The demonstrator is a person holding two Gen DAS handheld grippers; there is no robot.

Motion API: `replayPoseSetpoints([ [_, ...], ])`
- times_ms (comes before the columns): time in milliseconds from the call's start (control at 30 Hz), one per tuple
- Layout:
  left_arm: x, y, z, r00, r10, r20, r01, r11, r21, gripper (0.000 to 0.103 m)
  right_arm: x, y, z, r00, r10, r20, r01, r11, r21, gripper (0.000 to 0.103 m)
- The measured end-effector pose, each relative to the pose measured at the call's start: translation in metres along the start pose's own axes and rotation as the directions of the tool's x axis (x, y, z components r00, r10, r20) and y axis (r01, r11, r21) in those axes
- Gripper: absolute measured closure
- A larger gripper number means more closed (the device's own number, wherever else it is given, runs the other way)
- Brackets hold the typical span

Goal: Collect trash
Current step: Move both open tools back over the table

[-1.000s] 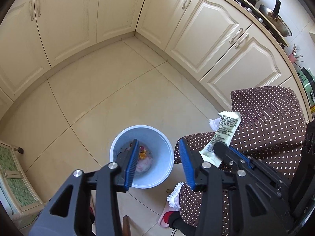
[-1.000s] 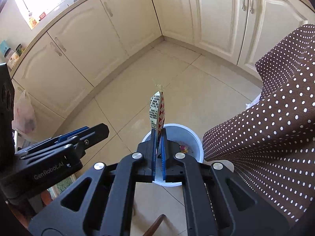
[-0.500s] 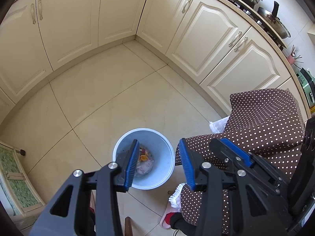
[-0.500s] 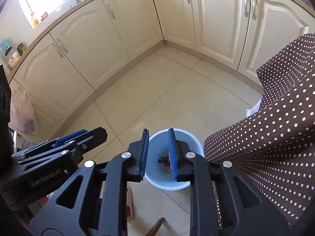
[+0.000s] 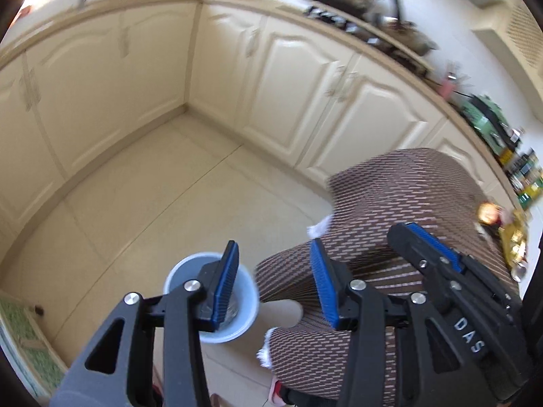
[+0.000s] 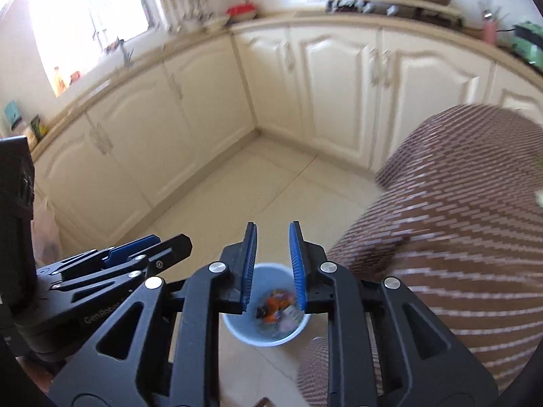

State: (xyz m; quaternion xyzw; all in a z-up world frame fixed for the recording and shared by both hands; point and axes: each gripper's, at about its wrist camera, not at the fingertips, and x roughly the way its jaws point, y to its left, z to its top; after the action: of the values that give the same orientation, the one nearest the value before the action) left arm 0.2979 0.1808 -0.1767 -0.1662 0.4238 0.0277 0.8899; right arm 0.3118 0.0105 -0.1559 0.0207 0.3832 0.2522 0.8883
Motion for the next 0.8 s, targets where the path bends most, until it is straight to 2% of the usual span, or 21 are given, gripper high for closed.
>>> replayPoseSetpoints([
  [100, -0.010, -0.053, 0.007, 0.998, -0.058, 0.017, 0.056, 0.995, 0.080, 0.056, -0.044, -0.039, 0.004, 0.997, -0.045, 0.068, 0.042, 0.998, 0.049, 0.077],
  [200, -0.014, -0.114, 0.007, 0.992, -0.128, 0.011, 0.125, 0.978, 0.166, 0.055, -0.086, -0.088, 0.001, 0.985, -0.125, 0.123, 0.111, 0.987, 0.115, 0.073],
  [267, -0.014, -0.158, 0.006, 0.987, -0.162, -0.003, 0.158, 0.958, 0.239, 0.054, -0.105, -0.114, -0.002, 0.975, -0.172, 0.138, 0.151, 0.977, 0.152, 0.068],
  [300, -0.013, -0.183, 0.004, 0.984, -0.180, -0.010, 0.175, 0.944, 0.278, 0.054, -0.118, -0.132, -0.005, 0.967, -0.204, 0.151, 0.176, 0.968, 0.178, 0.061],
  [367, -0.010, -0.216, -0.001, 0.979, -0.202, -0.034, 0.202, 0.922, 0.330, 0.050, -0.141, -0.167, -0.012, 0.950, -0.267, 0.162, 0.227, 0.946, 0.232, 0.059],
  [433, -0.001, -0.255, -0.008, 0.971, -0.226, -0.079, 0.238, 0.884, 0.402, 0.049, -0.157, -0.194, -0.017, 0.938, -0.304, 0.164, 0.251, 0.927, 0.278, 0.059],
  [500, 0.010, -0.289, -0.018, 0.974, -0.202, -0.106, 0.228, 0.840, 0.492, 0.049, -0.168, -0.217, -0.024, 0.930, -0.333, 0.153, 0.273, 0.908, 0.317, 0.059],
  [567, 0.023, -0.308, -0.025, 0.979, -0.169, -0.116, 0.205, 0.811, 0.547, 0.049, -0.178, -0.240, -0.032, 0.923, -0.357, 0.142, 0.290, 0.890, 0.351, 0.059],
  [767, 0.060, -0.339, -0.024, 0.979, -0.136, -0.152, 0.201, 0.778, 0.595, 0.049, -0.178, -0.279, -0.040, 0.926, -0.361, 0.111, 0.292, 0.870, 0.398, 0.058],
  [800, 0.067, -0.343, -0.024, 0.975, -0.141, -0.169, 0.216, 0.764, 0.607, 0.049, -0.176, -0.280, -0.039, 0.927, -0.359, 0.105, 0.291, 0.869, 0.401, 0.057],
])
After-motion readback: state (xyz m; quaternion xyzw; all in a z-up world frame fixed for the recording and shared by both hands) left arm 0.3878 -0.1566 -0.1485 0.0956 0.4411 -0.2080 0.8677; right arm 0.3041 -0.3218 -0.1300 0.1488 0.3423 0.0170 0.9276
